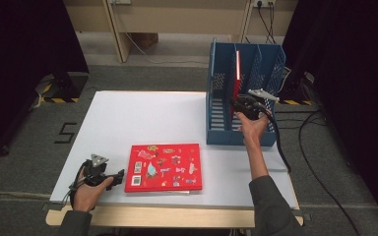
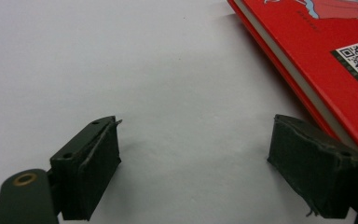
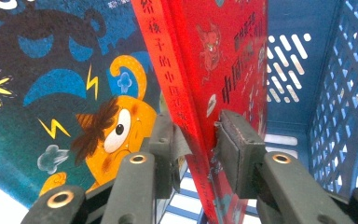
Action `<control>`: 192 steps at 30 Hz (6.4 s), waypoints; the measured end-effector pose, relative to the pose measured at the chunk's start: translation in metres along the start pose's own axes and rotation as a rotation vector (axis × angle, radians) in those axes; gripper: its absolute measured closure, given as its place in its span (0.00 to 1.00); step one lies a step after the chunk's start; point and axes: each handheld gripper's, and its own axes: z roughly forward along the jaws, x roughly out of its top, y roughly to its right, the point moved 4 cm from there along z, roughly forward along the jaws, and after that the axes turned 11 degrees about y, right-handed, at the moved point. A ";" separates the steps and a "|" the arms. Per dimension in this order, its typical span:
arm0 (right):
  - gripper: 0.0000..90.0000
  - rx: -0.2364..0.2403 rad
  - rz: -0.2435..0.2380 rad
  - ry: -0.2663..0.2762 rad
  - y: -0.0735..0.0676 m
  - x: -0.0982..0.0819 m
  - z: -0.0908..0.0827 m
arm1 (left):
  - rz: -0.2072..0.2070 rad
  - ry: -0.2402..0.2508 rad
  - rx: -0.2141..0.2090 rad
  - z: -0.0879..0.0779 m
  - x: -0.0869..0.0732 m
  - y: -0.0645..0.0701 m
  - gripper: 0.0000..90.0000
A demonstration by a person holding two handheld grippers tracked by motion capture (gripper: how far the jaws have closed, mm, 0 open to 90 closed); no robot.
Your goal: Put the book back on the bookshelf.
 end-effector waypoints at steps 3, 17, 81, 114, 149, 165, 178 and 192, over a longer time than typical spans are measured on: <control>0.70 0.013 -0.001 0.008 0.000 0.001 -0.001 | -0.002 0.005 0.002 0.000 0.000 0.000 0.17; 0.54 0.080 -0.037 0.044 -0.007 0.002 -0.050 | 0.006 0.013 0.005 -0.002 0.001 -0.001 0.17; 0.41 0.330 0.004 -0.333 -0.088 -0.148 -0.122 | 0.145 0.031 -0.131 -0.011 0.007 0.057 0.33; 0.35 0.333 0.112 -0.390 -0.089 -0.159 -0.115 | 0.153 0.044 -0.149 -0.015 0.011 0.066 0.18; 0.67 0.415 0.321 -0.159 -0.125 -0.108 -0.125 | 0.244 0.049 -0.107 -0.016 0.010 0.081 0.42; 0.75 0.418 0.317 -0.062 -0.140 -0.087 -0.115 | 0.196 0.093 -0.121 -0.017 0.014 0.078 0.18; 0.80 0.367 0.282 0.052 -0.132 -0.068 -0.113 | 0.183 0.110 -0.154 -0.018 0.016 0.084 0.18; 0.83 0.344 0.160 0.163 -0.119 -0.040 -0.123 | 0.163 0.103 -0.144 -0.016 0.015 0.075 0.18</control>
